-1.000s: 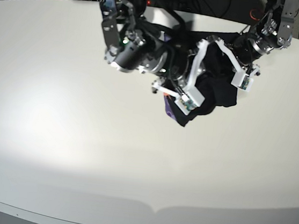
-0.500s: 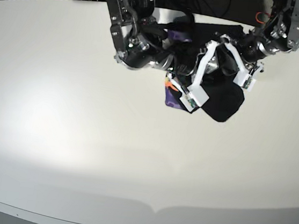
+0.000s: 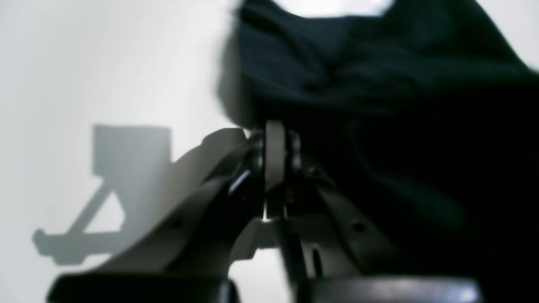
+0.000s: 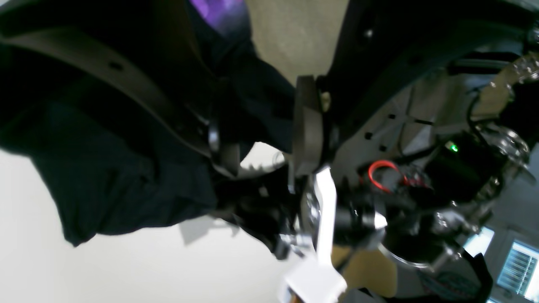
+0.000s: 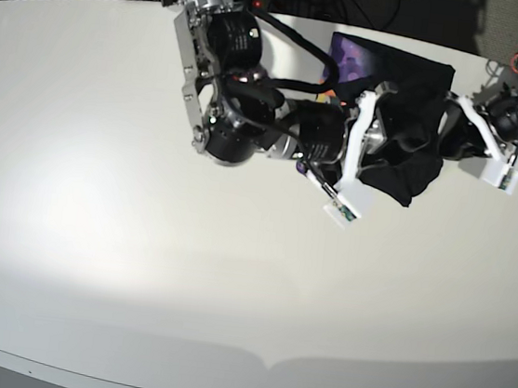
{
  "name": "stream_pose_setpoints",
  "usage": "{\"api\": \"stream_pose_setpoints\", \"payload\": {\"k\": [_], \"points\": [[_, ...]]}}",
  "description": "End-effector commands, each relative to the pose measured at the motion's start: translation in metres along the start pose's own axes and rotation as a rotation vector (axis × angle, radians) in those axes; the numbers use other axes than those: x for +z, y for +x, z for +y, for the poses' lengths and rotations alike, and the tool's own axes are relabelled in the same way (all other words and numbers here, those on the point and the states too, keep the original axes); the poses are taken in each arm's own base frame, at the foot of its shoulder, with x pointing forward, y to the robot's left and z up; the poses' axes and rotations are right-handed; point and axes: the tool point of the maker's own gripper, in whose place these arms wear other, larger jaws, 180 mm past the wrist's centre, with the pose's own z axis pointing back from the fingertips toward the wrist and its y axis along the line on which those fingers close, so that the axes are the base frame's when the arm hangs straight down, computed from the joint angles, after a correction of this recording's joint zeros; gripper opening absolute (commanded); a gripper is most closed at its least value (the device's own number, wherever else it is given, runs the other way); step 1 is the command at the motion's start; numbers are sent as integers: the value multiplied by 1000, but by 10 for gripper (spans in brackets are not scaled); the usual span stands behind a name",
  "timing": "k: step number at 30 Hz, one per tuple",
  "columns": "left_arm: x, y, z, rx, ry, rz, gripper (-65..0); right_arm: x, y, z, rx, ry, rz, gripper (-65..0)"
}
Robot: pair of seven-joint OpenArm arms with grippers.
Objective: Fold the T-shirt properly
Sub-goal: 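Release the bundle and pull the right gripper back from it, then tug and smooth the bundle's edge with the left gripper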
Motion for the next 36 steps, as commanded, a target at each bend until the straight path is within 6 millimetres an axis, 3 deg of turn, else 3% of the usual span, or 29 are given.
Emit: {"api": "stream_pose_setpoints", "payload": {"k": [1,4,7,10,12,17,21,25,30,36], "points": [[7,16,7,-16,14,-48,-620,1,23,8,41,28,-64,-430],[16,23,23,-9,63,-74,-561,2,31,6,68,24,-69,-430],[27,30,40,1,113,-96,-550,3,35,0,95,-2,-58,-430],[36,34,51,18,146,-111,-550,5,29,-21,132,-106,-1,-430],[36,31,48,59,120,-93,-550,13,23,-40,142,-195,32,-430],[35,29,25,142,-11,-79,-550,49,19,-83,105,-351,27,-430],[37,42,-5,164,-177,-149,-550,104,5,-125,60,-502,39,-430],[33,42,-19,163,-226,-146,-550,157,-9,-154,20,-633,47,-430],[28,48,-57,93,-318,-133,-550,200,-25,-170,-21,-733,52,-430],[36,47,-98,-84,-364,-57,-551,220,-43,-174,-31,-772,100,-430]]}}
